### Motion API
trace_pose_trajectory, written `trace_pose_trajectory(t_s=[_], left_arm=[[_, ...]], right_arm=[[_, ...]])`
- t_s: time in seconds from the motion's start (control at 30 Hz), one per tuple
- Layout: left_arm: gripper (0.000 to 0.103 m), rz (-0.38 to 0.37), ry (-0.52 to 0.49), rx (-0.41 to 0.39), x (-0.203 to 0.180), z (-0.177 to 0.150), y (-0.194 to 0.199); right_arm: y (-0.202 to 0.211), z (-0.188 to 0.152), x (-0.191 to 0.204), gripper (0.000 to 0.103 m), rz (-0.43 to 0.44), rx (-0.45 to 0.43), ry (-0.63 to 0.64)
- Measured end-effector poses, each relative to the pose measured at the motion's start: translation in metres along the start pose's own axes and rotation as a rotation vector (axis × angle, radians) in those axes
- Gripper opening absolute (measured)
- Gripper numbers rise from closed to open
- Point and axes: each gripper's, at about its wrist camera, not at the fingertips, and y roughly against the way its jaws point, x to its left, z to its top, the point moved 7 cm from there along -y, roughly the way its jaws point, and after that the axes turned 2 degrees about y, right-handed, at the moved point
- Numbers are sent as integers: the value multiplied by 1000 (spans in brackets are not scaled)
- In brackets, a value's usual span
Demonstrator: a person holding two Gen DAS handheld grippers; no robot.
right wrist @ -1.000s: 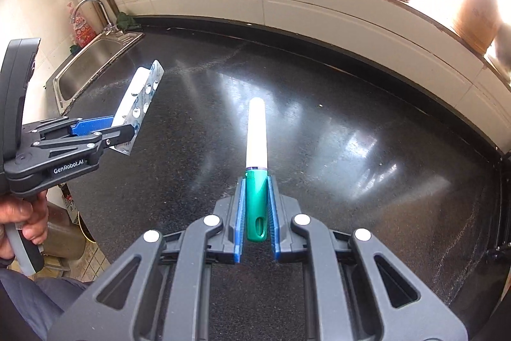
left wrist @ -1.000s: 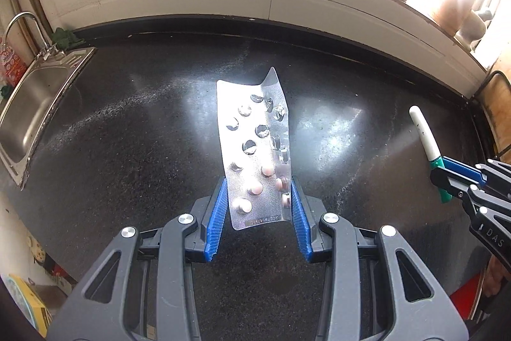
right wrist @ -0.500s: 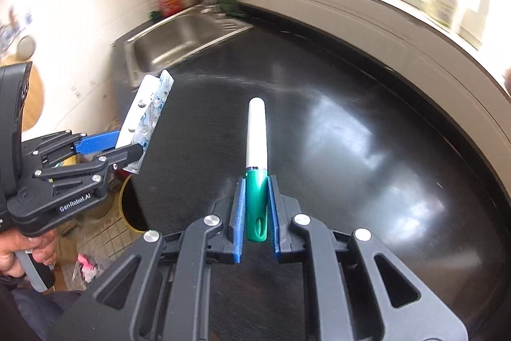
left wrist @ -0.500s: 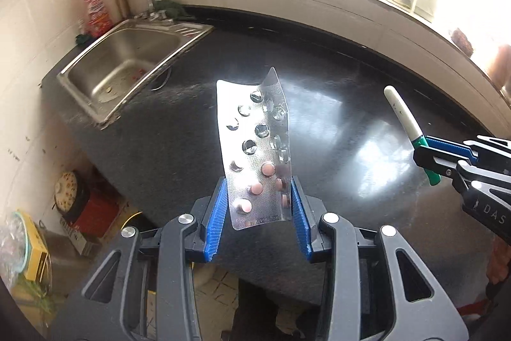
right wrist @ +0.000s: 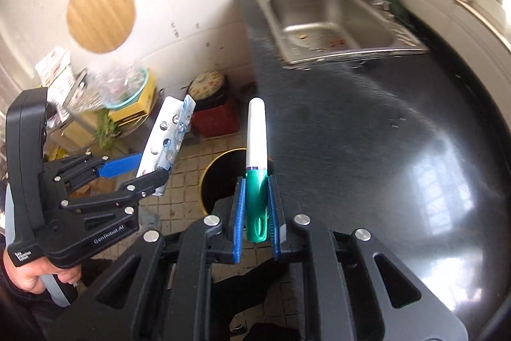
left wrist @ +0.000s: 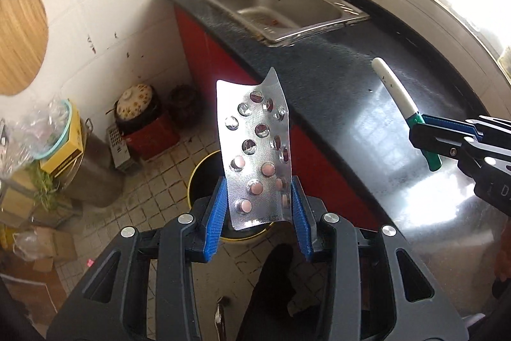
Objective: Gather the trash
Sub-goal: 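Carry the blister pack and marker over the black bin and release both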
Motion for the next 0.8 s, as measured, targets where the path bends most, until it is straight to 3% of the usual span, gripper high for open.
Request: trace_pose_trajectory(t_s=[0.27,0.7,0.8], left_arm=[[38,3,93,66,46,-19,-39],[40,-20,127,117,67,-19,-91],[49,-28,125,116,72,-15,-98]], right_arm=[[-70,23,49,14,68,105,40],[-151,41,60,14,67,211,72],[-159,45,61,14,72,217,65]])
